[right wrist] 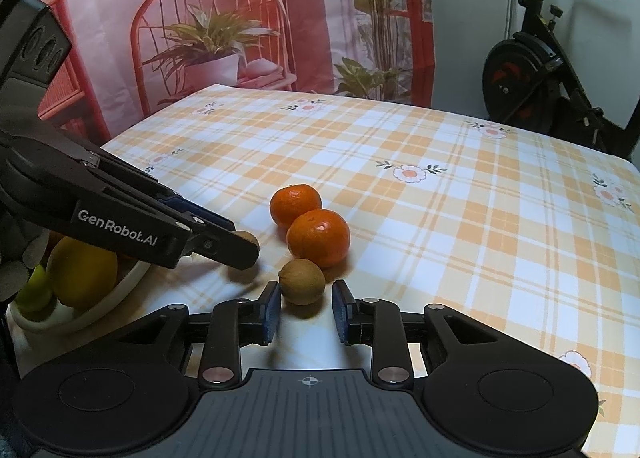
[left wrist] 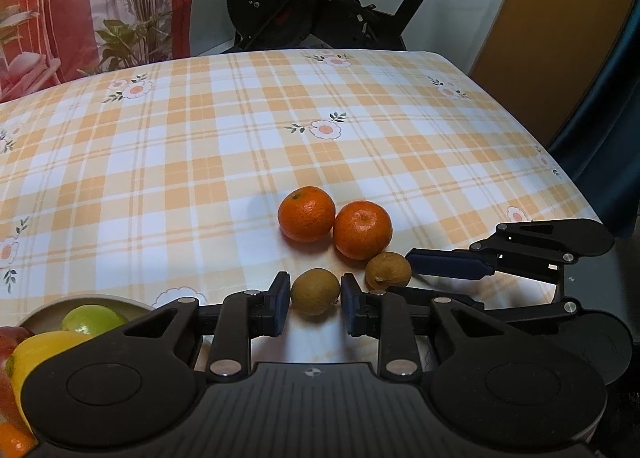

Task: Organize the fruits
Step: 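Close the right gripper on one kiwi while the left closes on the other, then carry both kiwis onto the white plate with both grippers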

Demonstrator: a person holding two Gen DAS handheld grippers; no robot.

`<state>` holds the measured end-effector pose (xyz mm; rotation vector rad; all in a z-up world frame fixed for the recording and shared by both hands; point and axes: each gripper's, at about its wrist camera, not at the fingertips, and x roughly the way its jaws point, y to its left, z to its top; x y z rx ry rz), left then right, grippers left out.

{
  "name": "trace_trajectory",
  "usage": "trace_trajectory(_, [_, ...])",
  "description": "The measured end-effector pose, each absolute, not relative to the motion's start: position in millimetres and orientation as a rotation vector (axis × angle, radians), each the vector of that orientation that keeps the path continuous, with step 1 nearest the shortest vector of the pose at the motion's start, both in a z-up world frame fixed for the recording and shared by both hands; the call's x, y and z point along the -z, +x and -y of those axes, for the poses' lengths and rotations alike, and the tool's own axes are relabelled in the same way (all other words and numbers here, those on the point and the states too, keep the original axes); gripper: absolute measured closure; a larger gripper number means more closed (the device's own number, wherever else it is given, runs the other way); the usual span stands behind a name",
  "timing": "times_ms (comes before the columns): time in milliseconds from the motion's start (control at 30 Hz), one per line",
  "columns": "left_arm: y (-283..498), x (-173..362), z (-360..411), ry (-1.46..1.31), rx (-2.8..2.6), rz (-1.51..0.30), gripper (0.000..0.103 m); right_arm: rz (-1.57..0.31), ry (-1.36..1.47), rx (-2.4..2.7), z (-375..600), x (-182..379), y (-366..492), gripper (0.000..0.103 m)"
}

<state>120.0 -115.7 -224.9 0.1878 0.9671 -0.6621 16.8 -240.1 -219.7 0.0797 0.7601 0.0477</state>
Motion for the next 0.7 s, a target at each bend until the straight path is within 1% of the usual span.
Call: trace_trajectory(700, [114.6, 213.6, 105.6, 0.193, 0.629, -0.932, 0.074, -0.742, 0.099, -0.057, 236.5, 218.3, 20.0, 0.078])
